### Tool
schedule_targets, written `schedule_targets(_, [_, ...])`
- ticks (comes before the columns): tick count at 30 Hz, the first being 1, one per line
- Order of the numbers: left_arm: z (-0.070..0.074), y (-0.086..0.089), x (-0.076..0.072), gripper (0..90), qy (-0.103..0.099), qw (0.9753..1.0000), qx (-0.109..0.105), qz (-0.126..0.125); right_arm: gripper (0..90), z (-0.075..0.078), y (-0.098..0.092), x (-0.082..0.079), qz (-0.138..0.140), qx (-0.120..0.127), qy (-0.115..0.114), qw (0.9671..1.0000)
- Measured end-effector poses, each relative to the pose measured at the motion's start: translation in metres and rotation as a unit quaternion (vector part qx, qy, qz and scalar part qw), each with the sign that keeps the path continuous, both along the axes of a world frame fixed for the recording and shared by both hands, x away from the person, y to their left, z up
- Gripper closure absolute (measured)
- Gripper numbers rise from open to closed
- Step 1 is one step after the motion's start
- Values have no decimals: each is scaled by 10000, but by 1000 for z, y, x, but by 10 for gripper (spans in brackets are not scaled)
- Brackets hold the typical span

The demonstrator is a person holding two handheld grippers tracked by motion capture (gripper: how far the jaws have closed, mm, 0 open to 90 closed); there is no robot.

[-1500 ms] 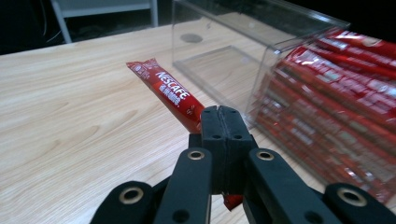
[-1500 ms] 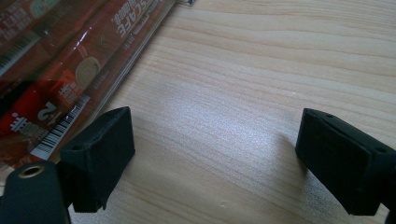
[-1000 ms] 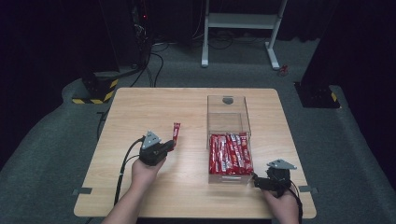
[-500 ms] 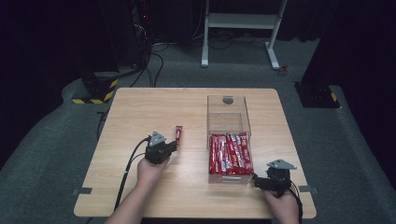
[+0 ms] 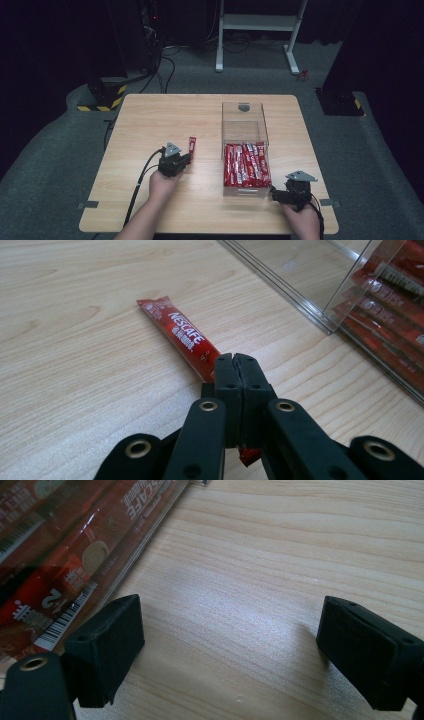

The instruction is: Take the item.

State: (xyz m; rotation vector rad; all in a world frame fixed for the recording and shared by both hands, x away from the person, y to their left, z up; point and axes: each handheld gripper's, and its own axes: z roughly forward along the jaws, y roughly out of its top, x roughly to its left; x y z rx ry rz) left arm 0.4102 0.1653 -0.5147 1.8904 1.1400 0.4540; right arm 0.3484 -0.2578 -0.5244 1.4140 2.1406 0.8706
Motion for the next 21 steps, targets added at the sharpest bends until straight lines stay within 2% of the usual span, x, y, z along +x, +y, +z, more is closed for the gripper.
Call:
schedule_targets(9, [-4, -3, 0, 877, 106, 9999, 126, -15, 113, 0, 0, 0, -3, -1, 12, 10000])
schedule_targets(14, [-2, -3, -1, 790, 105, 9999, 89, -35, 113, 0, 0, 0, -2, 3, 17, 10000])
schedule_targets(15, [-1, -2, -1, 777, 91, 9999, 5, -47, 113, 0, 0, 0, -2, 3, 18, 10000])
schedule_targets(21, [7, 5, -4, 677, 7, 10000, -23, -48, 113, 0, 0, 0, 0, 3, 18, 10000])
